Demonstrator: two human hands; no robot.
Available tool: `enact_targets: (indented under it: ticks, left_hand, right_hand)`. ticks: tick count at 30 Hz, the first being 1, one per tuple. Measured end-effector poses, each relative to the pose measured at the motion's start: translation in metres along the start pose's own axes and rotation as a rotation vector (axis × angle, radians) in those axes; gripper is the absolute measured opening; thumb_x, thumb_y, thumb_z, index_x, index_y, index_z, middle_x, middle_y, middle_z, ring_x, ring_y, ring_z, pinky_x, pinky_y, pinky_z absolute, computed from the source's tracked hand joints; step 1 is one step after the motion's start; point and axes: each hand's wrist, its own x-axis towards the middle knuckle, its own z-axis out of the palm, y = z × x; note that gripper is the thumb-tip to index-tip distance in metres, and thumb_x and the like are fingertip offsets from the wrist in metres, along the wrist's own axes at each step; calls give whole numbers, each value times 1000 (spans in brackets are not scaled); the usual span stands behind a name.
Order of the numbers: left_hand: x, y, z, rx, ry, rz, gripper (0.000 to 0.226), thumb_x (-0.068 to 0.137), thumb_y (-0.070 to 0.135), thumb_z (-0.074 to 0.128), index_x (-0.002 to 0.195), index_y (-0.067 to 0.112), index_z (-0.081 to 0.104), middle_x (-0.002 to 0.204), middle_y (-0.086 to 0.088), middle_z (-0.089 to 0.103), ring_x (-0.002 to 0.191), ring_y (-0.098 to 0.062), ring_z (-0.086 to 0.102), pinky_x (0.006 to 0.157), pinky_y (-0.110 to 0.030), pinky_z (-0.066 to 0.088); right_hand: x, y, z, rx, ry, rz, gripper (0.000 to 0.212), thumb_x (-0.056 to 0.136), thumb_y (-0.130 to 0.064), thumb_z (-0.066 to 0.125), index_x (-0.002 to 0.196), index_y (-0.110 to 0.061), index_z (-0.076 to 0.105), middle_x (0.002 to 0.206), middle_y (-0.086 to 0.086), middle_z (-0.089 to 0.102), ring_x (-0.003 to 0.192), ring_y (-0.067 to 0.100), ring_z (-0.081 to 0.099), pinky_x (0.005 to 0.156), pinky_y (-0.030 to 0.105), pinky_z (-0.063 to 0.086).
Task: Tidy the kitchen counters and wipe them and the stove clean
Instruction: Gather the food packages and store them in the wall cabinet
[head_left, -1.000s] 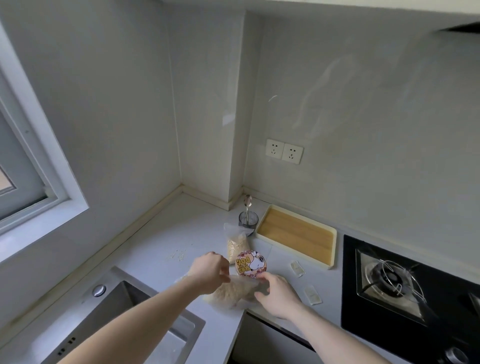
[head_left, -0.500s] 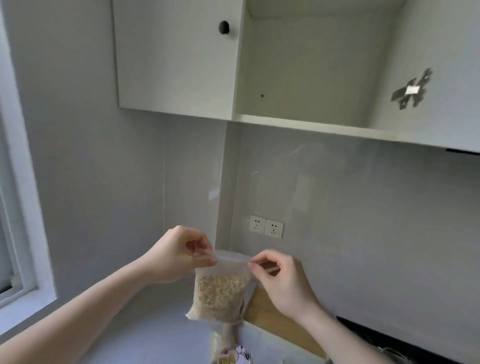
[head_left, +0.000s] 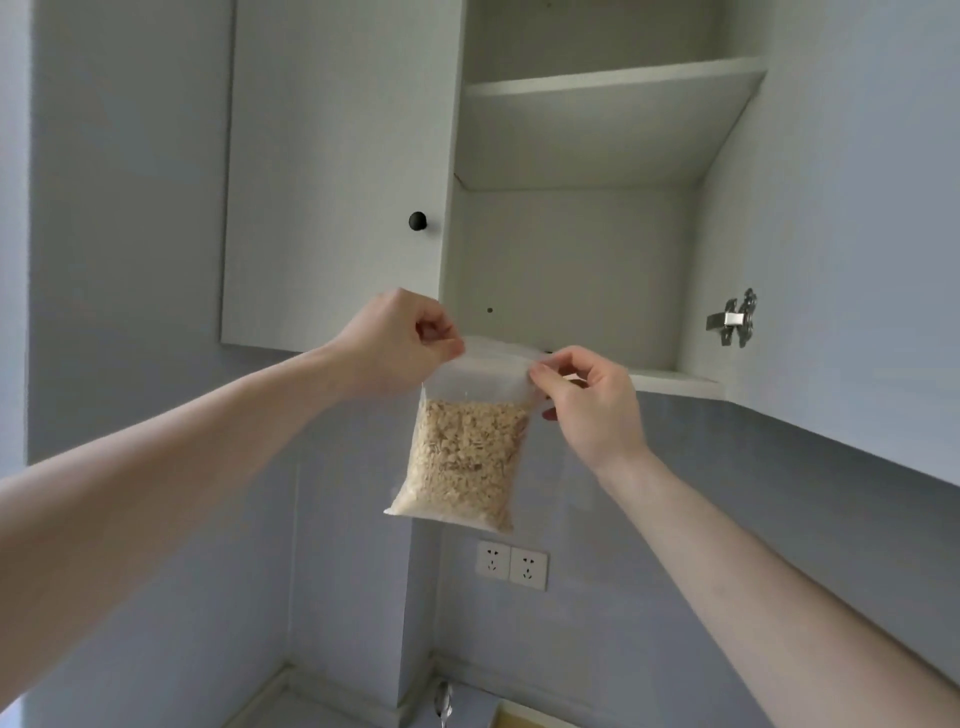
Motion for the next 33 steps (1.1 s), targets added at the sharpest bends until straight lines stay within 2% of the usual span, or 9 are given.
enact_targets:
  ticks: [4,7,11,15,18,22,24,27,33]
  left_hand:
    - [37,23,-9,-10,77,29,12,93,31,71,90,20,74,80,6,66,68,-6,54,62,-19,42]
    - [63,35,-10,-46,158,44,15,96,30,68,95,17,74,77,12,57,67,0,49,59,-17,37]
    - [92,45,-8,-49,200,47,14,97,32,67,94,19,73,75,15,54,70,-6,49,59,-19,37]
    - [117,49,-5,-54,237,40,13,95,34,68,86,25,68,74,16,53,80,-15,53,76,-27,46]
    - [129,46,-1,-60,269,30,13,94,35,70,85,26,66,77,17,56,86,-17,59,78,-29,50]
    - [136,31,-3,-14,276,-32,34,92,47,67,112,20,66,109,4,65,106,-22,61,93,-37,53]
    - [137,15,-4,92,240,-86,54,96,49,60,138,17,53,140,-6,51,128,-28,50,106,-42,44]
    - [135,-16,1,293,193,-91,73,95,46,60,155,15,32,160,-7,28,144,-33,32,113,-47,38]
    - [134,-68,28,441,26,-96,100,96,51,58,162,16,-9,169,0,-20,157,-32,0,125,-51,21]
  right_hand:
    - [33,-21,-5,101,49,49,18,88,-21,69,73,-11,66,72,-1,65,72,13,61,76,43,58]
    - [48,-30,-6,209,-73,163,19,90,-32,73,90,-12,71,92,-2,76,85,16,71,80,34,59]
    - [56,-23,0,207,-200,220,38,86,-48,76,112,-21,70,106,-4,77,102,18,73,92,41,59]
    - [66,-15,10,219,-188,201,45,78,-43,85,115,-24,68,105,-6,77,99,15,74,90,48,60]
    - [79,-11,13,208,-119,171,40,79,-40,85,112,-23,71,103,-7,78,96,12,75,90,45,61]
    - [102,-4,13,43,-4,141,36,80,-47,81,107,-25,70,99,-9,76,91,12,73,88,41,60]
    - [115,-1,11,-35,47,155,46,76,-59,79,106,-25,68,98,-6,75,88,16,73,86,44,61]
    - [138,7,6,-105,104,177,75,62,-76,71,116,-25,62,105,-3,73,95,23,72,88,49,60]
    - [177,31,0,-219,195,190,52,80,-58,73,117,-24,58,108,-1,68,98,26,69,89,49,59]
